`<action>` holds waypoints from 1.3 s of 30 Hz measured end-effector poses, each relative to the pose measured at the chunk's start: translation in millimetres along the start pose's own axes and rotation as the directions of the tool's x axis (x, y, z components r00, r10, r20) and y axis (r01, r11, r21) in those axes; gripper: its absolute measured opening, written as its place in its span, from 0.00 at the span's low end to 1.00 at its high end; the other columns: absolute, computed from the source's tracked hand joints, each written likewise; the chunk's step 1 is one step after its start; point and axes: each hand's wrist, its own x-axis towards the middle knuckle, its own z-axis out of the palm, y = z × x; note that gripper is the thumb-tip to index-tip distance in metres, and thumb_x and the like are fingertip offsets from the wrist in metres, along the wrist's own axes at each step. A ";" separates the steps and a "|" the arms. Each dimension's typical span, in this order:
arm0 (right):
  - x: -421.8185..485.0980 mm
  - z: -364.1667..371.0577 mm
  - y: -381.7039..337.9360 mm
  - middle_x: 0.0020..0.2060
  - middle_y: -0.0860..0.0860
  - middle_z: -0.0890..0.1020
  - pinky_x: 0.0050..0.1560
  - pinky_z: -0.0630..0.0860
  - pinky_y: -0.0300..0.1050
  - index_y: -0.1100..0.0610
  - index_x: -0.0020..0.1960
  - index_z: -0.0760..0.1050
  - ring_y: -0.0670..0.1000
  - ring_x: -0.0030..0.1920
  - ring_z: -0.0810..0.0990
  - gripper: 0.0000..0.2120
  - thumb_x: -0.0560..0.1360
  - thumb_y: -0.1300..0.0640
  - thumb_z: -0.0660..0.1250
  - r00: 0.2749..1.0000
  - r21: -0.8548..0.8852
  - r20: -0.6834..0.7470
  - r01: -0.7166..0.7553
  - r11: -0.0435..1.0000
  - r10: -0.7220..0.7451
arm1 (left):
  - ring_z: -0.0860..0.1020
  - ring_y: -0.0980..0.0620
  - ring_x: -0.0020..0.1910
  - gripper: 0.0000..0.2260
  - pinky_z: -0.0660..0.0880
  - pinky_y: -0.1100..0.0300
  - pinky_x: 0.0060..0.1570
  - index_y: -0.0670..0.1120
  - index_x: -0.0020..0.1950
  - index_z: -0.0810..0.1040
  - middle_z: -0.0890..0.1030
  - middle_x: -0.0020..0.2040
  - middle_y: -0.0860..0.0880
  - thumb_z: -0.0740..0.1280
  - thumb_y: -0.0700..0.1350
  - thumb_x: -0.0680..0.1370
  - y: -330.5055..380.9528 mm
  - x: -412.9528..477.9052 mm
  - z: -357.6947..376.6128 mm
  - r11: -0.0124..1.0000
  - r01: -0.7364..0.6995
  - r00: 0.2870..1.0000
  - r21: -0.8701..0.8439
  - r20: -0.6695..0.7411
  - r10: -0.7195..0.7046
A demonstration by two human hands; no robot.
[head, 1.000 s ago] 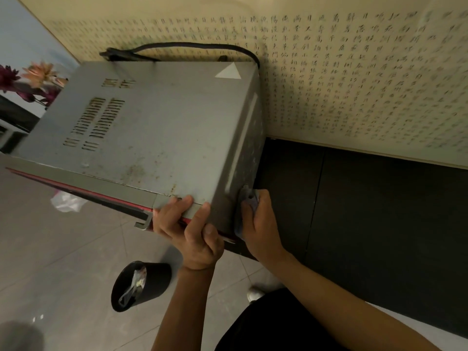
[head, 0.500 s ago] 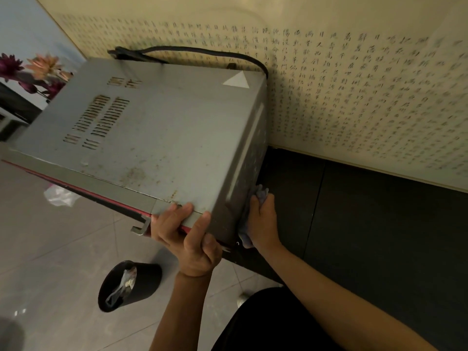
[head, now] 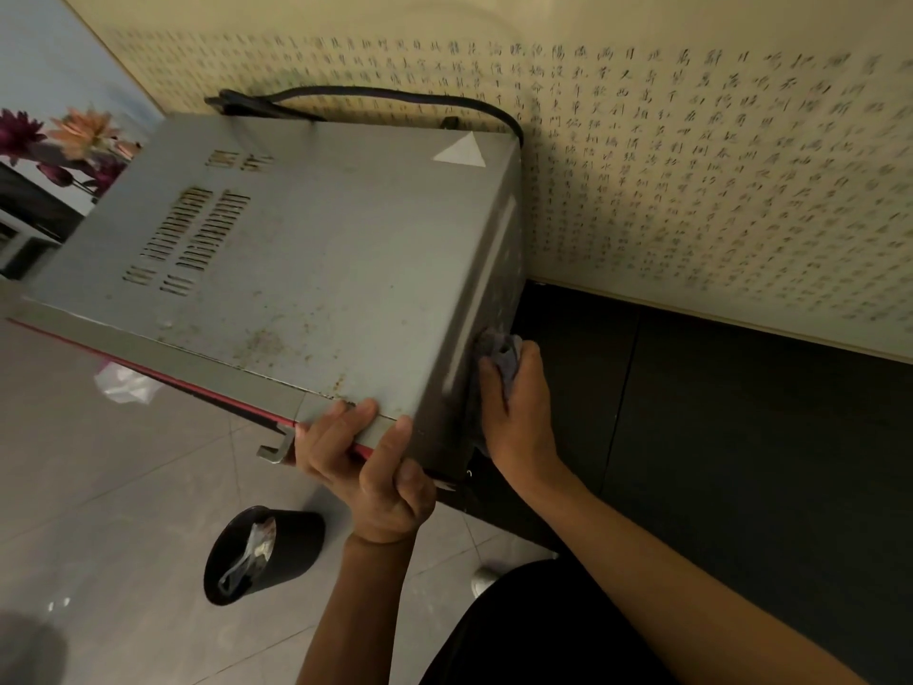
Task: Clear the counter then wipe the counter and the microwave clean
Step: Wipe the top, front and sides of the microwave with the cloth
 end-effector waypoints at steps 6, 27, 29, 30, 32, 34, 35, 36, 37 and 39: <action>5.7 -0.4 2.5 0.44 0.51 0.75 0.40 0.73 0.37 0.55 0.53 0.70 0.40 0.41 0.76 0.04 0.83 0.55 0.61 0.987 -0.016 -0.068 -0.150 0.989 0.148 | 0.67 0.53 0.67 0.11 0.67 0.27 0.47 0.52 0.61 0.70 0.70 0.61 0.48 0.53 0.52 0.84 1.7 -0.5 -0.3 1.000 0.014 1.000 0.007 -0.009 -0.014; 43.9 -6.2 19.2 0.47 0.53 0.77 0.44 0.72 0.35 0.51 0.50 0.70 0.43 0.46 0.78 0.04 0.84 0.55 0.59 0.958 0.072 -0.095 -0.266 0.961 0.272 | 0.68 0.53 0.67 0.10 0.67 0.33 0.52 0.52 0.61 0.71 0.70 0.61 0.48 0.54 0.51 0.84 1.4 -1.3 0.1 1.000 0.011 1.000 0.017 -0.016 -0.011; 38.0 -7.1 -2.3 0.45 0.52 0.76 0.40 0.73 0.32 0.53 0.52 0.70 0.39 0.41 0.76 0.03 0.83 0.54 0.60 0.989 0.015 -0.083 -0.119 0.993 0.120 | 0.68 0.54 0.67 0.10 0.67 0.31 0.50 0.52 0.61 0.70 0.70 0.61 0.48 0.54 0.51 0.84 2.7 0.4 0.4 1.000 0.013 1.000 0.010 -0.021 -0.013; 31.9 -6.8 -8.6 0.45 0.51 0.76 0.40 0.75 0.32 0.55 0.55 0.70 0.39 0.41 0.77 0.05 0.83 0.54 0.60 0.997 -0.008 -0.066 -0.050 0.999 0.050 | 0.68 0.54 0.67 0.10 0.67 0.31 0.50 0.53 0.61 0.70 0.70 0.61 0.48 0.54 0.51 0.84 3.1 0.8 0.8 1.000 0.015 1.000 0.009 -0.027 -0.015; 18.9 -5.5 -8.3 0.48 0.50 0.77 0.41 0.78 0.37 0.57 0.58 0.69 0.42 0.45 0.79 0.09 0.83 0.52 0.60 0.999 -0.035 -0.018 0.042 0.998 -0.043 | 0.68 0.55 0.68 0.10 0.66 0.32 0.51 0.53 0.61 0.70 0.70 0.61 0.48 0.54 0.52 0.84 3.6 1.6 1.6 1.000 0.021 0.999 0.008 -0.033 -0.020; 11.4 -4.0 6.3 0.48 0.50 0.76 0.42 0.79 0.40 0.58 0.58 0.68 0.45 0.45 0.79 0.10 0.82 0.51 0.60 0.999 -0.053 -0.003 0.043 0.998 -0.043 | 0.67 0.55 0.68 0.10 0.65 0.32 0.50 0.52 0.61 0.70 0.70 0.60 0.48 0.54 0.52 0.84 3.6 2.0 2.0 1.000 0.022 0.999 0.001 -0.031 -0.022; 10.8 -3.2 15.7 0.47 0.50 0.75 0.41 0.78 0.39 0.58 0.57 0.68 0.44 0.44 0.78 0.09 0.83 0.53 0.60 1.000 -0.058 -0.013 0.010 0.998 -0.010 | 0.67 0.55 0.68 0.10 0.65 0.33 0.51 0.52 0.61 0.71 0.70 0.60 0.48 0.54 0.53 0.84 3.5 1.9 1.9 1.000 0.022 0.999 -0.001 -0.030 -0.022; 12.5 -2.5 25.3 0.46 0.50 0.74 0.41 0.76 0.38 0.58 0.56 0.69 0.42 0.43 0.76 0.07 0.83 0.54 0.60 0.999 -0.062 -0.028 -0.035 0.998 0.033 | 0.67 0.54 0.68 0.10 0.65 0.34 0.52 0.52 0.61 0.71 0.70 0.60 0.48 0.54 0.53 0.84 3.3 1.8 1.7 1.000 0.022 0.999 -0.002 -0.029 -0.022; 15.7 -2.0 33.1 0.46 0.50 0.73 0.41 0.75 0.36 0.56 0.54 0.70 0.41 0.42 0.75 0.04 0.83 0.55 0.60 0.995 -0.062 -0.050 -0.084 0.995 0.080 | 0.67 0.54 0.69 0.10 0.65 0.35 0.53 0.52 0.61 0.71 0.70 0.60 0.47 0.54 0.53 0.84 3.4 1.5 1.3 1.000 0.023 0.999 -0.002 -0.026 -0.023; 27.4 -1.1 46.3 0.47 0.54 0.74 0.45 0.73 0.37 0.52 0.51 0.70 0.44 0.45 0.75 0.03 0.84 0.56 0.59 0.974 -0.039 -0.102 -0.206 0.978 0.201 | 0.67 0.55 0.69 0.10 0.65 0.35 0.55 0.52 0.61 0.70 0.72 0.58 0.46 0.53 0.53 0.84 4.2 1.6 0.1 1.000 0.030 0.999 0.002 -0.015 -0.030</action>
